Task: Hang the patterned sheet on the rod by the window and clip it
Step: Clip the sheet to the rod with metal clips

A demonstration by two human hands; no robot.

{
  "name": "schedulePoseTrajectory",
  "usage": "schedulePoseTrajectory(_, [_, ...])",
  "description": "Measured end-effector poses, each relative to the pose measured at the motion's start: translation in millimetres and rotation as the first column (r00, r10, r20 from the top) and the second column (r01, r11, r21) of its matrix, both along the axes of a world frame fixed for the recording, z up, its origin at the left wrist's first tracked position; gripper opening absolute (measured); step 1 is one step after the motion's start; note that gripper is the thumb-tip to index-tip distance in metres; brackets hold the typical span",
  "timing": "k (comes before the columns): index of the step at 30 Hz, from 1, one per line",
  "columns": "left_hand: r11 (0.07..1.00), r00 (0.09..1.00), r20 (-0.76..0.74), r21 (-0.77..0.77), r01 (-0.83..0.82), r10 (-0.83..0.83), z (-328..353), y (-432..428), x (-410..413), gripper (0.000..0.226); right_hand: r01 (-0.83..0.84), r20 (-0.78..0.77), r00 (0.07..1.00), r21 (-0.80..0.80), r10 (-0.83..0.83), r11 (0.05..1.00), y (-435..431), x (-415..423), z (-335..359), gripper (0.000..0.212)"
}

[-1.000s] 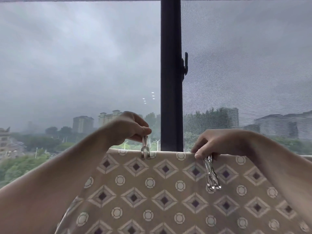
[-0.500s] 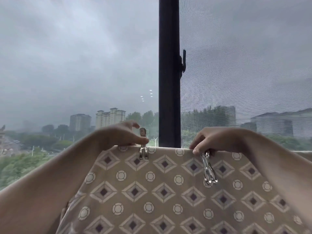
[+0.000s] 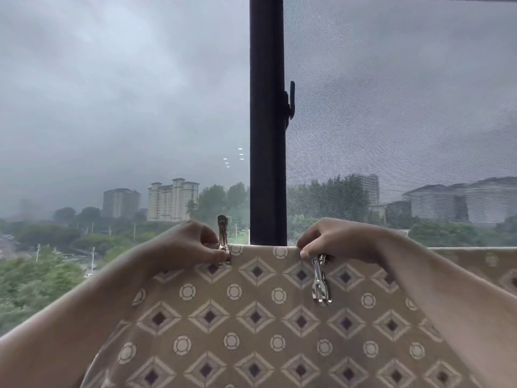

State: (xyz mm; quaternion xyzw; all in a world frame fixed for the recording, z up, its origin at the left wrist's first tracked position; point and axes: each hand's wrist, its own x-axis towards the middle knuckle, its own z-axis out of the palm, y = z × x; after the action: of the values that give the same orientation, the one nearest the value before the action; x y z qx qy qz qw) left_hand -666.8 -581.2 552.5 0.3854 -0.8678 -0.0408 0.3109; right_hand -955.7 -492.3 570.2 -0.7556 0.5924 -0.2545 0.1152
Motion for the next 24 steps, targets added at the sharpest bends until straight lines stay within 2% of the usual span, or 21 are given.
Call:
schedulePoseTrajectory(4, [0.995,0.999,-0.033,-0.097,-0.024,0.021,-8,-8,-2,0.039,0.004,0.137,0.991,-0.051,0.003,0.999,-2,-9,-9,0.045])
schedulePoseTrajectory(8, [0.99,0.994,-0.03,-0.094,-0.105,0.103,-13,0,-7,0.042,-0.034,0.326,0.942,-0.156,0.084,0.987,22,-31,-16,0.037])
schedulePoseTrajectory(10, [0.976,0.979,-0.027,-0.071,-0.205,0.204,-10,13,-11,0.039,-0.017,0.356,0.93,-0.214,0.094,0.977,44,-50,-18,0.038])
schedulePoseTrajectory(12, [0.917,0.924,-0.063,-0.117,-0.382,0.377,-7,32,-26,0.047,0.011,0.355,0.931,-0.254,0.083,0.967,66,-73,-20,0.046])
schedulePoseTrajectory(14, [0.824,0.865,-0.219,-0.267,-0.499,0.452,-7,56,-57,0.042,0.055,0.383,0.922,-0.275,0.057,0.96,90,-99,-22,0.051])
schedulePoseTrajectory(16, [0.78,0.849,-0.359,-0.364,-0.51,0.388,-8,90,-108,0.036,0.095,0.44,0.897,-0.291,0.045,0.952,116,-131,-26,0.045])
schedulePoseTrajectory(17, [0.788,0.852,-0.406,-0.378,-0.486,0.331,-8,107,-136,0.034,0.106,0.462,0.886,-0.292,0.043,0.951,130,-148,-28,0.042])
schedulePoseTrajectory(19, [0.866,0.884,-0.44,-0.369,-0.338,0.158,-11,140,-196,0.034,0.133,0.496,0.868,-0.3,0.036,0.944,160,-186,-35,0.039])
schedulePoseTrajectory(21, [0.916,0.921,-0.389,-0.37,-0.154,-0.003,-17,167,-256,0.042,0.174,0.505,0.863,-0.318,0.011,0.932,195,-228,-42,0.036])
schedulePoseTrajectory(24, [0.917,0.947,-0.269,-0.393,0.059,-0.177,-31,206,-344,0.046,0.276,0.529,0.847,-0.353,-0.053,0.894,248,-299,-52,0.035])
